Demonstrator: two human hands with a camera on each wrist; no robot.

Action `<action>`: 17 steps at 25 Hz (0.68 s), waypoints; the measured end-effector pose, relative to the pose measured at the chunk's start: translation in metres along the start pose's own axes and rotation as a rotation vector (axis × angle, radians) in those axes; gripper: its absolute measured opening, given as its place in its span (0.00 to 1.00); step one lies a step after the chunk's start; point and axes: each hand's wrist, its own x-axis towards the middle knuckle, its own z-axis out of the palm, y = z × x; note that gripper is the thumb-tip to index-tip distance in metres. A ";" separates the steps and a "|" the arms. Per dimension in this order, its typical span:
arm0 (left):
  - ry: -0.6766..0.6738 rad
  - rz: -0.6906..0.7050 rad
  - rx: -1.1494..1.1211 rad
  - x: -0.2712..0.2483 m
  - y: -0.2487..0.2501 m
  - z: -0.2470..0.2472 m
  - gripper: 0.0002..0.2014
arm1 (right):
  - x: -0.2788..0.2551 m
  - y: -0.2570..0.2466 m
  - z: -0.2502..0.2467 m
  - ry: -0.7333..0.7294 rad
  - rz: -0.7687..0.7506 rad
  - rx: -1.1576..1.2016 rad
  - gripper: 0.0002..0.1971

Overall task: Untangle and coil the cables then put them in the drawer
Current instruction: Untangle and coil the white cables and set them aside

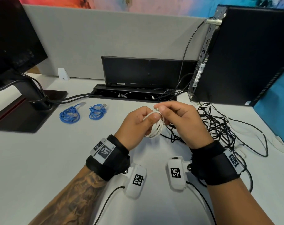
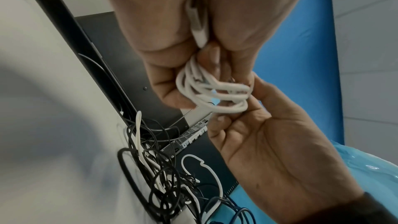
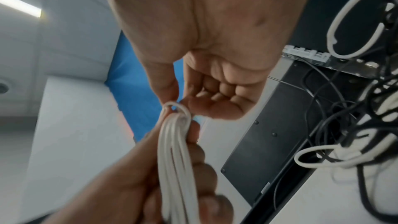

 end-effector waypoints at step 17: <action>-0.193 -0.113 -0.279 0.002 0.002 0.008 0.14 | 0.007 -0.003 -0.011 0.372 -0.061 -0.166 0.15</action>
